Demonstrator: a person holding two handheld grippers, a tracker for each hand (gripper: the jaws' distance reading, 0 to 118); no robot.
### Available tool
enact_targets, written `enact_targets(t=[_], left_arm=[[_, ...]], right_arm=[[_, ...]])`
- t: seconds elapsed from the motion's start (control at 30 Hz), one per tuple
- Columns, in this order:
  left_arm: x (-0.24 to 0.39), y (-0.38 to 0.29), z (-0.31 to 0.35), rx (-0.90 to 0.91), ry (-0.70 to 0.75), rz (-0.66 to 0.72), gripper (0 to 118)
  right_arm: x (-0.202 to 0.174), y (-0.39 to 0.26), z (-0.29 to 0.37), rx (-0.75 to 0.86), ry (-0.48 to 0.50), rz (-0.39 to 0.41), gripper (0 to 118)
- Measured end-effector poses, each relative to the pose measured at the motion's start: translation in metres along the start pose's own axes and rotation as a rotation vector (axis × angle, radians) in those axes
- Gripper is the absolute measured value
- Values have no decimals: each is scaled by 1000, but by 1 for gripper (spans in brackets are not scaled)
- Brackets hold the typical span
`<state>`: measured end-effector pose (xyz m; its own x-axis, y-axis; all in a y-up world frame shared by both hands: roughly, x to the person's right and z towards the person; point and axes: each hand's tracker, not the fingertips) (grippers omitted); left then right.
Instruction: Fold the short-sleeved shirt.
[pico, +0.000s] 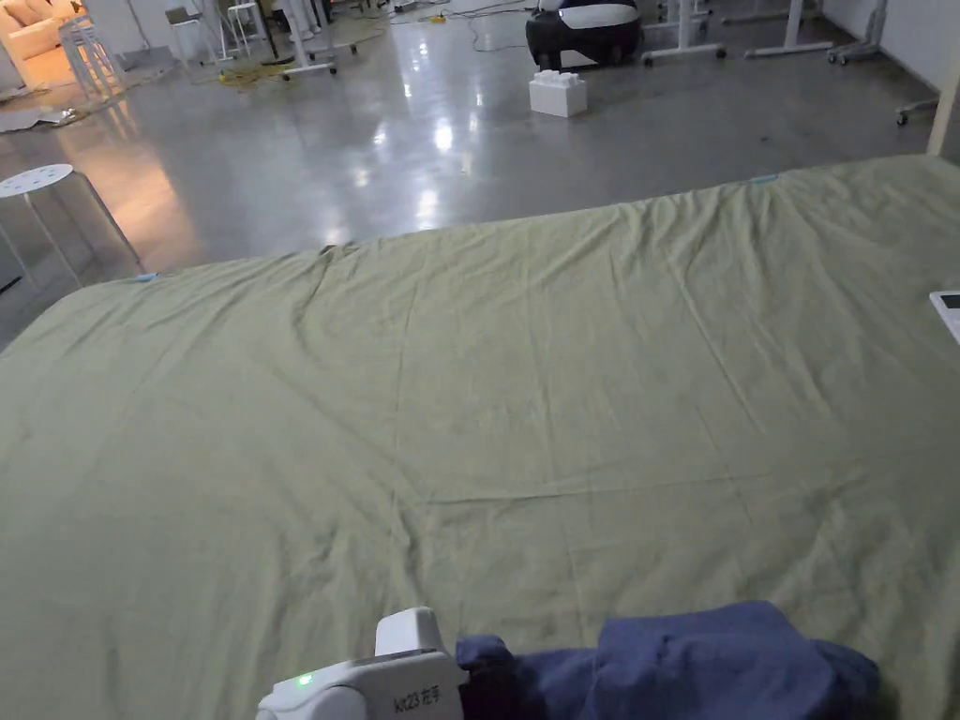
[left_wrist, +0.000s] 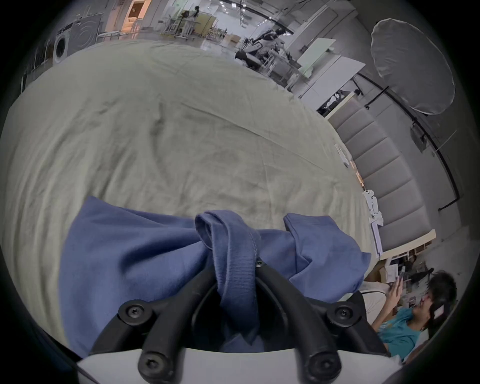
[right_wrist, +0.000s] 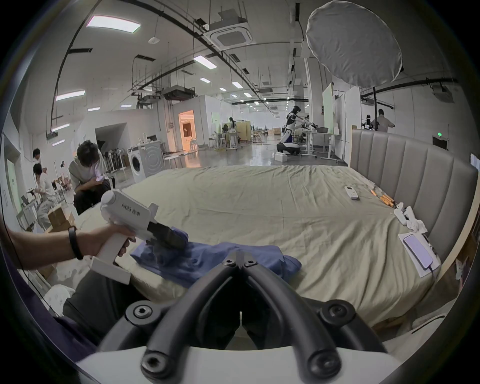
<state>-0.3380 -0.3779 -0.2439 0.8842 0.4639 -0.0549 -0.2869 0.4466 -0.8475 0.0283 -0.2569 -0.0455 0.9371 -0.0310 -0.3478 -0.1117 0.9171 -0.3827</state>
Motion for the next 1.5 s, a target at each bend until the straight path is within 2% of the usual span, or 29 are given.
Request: enact_targets(t=[0.1, 0.13, 0.17, 0.2, 0.23, 0.27, 0.43, 0.5, 0.53, 0.57, 0.6, 0.7, 0.8, 0.83, 0.9, 0.97, 1.0, 1.03, 1.07, 1.1, 1.13, 1.17, 1.33, 1.43, 1.5], left_arm=[[2, 2, -4, -8, 9, 13, 13], [-2, 3, -4, -14, 5, 5, 23], [-5, 4, -3, -33, -44, 4, 48], [-10, 5, 0, -39, -91, 24, 67], [-14, 5, 9, -22, -129, 61, 79], [-18, 5, 19, 27, -143, 83, 80], [-47, 6, 68, 199, -121, 207, 78], [-52, 3, 68, 205, -89, 276, 71], [-53, -1, 62, 195, -118, 283, 54], [-50, -4, 52, 154, -160, 280, 22], [-45, -9, 43, 113, -179, 276, 12], [-24, -26, 0, -32, -242, 215, 12], [0, -43, -38, -92, -114, 45, 9], [2, -44, -40, -35, -72, -16, 6], [4, -36, -29, -55, -95, 77, 6], [1, -26, -9, -52, -130, 71, 8], [-2, -22, 3, -26, -135, 58, 13], [-11, -18, 25, 41, -141, 46, 25], [-22, -14, 45, 104, -159, 50, 55], [-34, -10, 60, 140, -172, 66, 77], [-49, -7, 76, 183, -181, 97, 93], [-68, -5, 90, 219, -187, 142, 103], [-143, -5, 101, 203, -179, 376, 104], [-159, -15, 76, 141, -227, 354, 104], [-161, -21, 58, 72, -267, 415, 103]], right_arm=[[8, -6, -2, -26, -19, -15, 0], [11, -7, -3, -27, -16, -28, 0], [12, -8, -4, -28, -14, -37, 0], [12, -7, -5, -26, -16, -35, 0], [11, -6, -5, -21, -17, -32, 0], [11, -5, -5, -15, -13, -29, 0], [9, -6, -9, -17, 11, -39, 0], [8, -7, -10, -29, 11, -23, 0], [7, -8, -10, -34, 11, -18, 0], [7, -8, -10, -40, 14, -16, 0], [7, -8, -9, -44, 17, -12, 0], [5, -8, -6, -52, 14, 2, 0], [5, -9, -4, -57, 4, -3, 0], [6, -9, -3, -59, 1, -6, 0], [5, -8, -3, -62, -3, -5, 0], [6, -8, -4, -55, 2, -19, 0], [7, -9, -6, -59, 16, -38, 0], [8, -9, -8, -60, 19, -42, 0], [7, -9, -10, -59, 16, -39, 0], [6, -9, -11, -59, 16, -37, 0], [6, -9, -13, -61, 21, -36, 0], [5, -9, -15, -63, 29, -37, 0], [1, -11, -21, -77, 50, -36, 0], [-1, -13, -20, -86, 42, -46, 0], [-2, -12, -15, -88, 43, -46, 0]])
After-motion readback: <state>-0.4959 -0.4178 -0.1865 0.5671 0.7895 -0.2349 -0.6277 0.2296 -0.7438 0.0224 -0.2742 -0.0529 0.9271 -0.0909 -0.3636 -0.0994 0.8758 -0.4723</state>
